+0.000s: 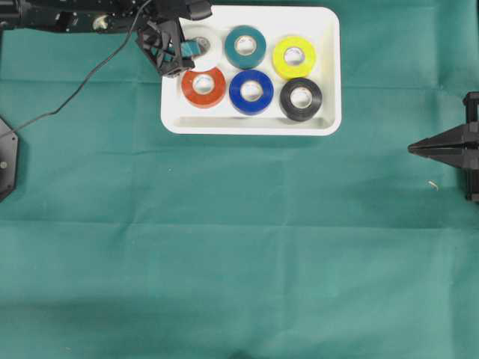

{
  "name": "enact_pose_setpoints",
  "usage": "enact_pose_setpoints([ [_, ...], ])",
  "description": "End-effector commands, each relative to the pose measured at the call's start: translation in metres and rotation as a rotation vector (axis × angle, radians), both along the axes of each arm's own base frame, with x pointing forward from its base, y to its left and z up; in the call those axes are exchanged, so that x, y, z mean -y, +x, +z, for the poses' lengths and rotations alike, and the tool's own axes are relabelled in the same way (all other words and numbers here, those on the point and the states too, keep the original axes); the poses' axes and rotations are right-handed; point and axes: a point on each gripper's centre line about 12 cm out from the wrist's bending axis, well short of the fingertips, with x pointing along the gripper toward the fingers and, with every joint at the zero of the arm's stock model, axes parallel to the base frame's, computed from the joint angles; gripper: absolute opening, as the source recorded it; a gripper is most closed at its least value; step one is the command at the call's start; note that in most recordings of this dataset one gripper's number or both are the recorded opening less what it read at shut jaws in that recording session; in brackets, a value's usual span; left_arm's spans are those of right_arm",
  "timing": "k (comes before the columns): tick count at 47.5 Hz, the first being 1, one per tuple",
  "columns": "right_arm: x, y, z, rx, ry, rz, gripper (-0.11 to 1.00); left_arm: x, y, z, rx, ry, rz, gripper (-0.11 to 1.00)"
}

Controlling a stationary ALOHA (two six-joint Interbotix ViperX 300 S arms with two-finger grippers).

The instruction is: Put the tape into the white case with the left arm.

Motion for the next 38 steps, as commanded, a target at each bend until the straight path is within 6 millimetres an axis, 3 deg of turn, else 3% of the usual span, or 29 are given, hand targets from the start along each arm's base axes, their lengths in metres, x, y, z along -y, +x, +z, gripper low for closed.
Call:
enact_pose_setpoints([
  [1,0.001,0.001,0.003,0.017,-0.003,-0.004,-0.09,-0.001,0.0,0.018,0.046,0.024,0.004,0.95],
  [12,0.001,0.001,0.004,0.017,-0.003,-0.004,-0.09,0.021,-0.005,0.035,0.082,0.032,-0.03,0.93],
  [28,0.001,0.001,0.004,0.018,-0.005,-0.004,-0.09,0.103,-0.009,0.053,0.147,0.022,-0.209,0.93],
  [38,0.001,0.001,0.003,0.017,-0.005,-0.004,-0.09,0.151,-0.01,0.05,0.16,-0.04,-0.291,0.93],
])
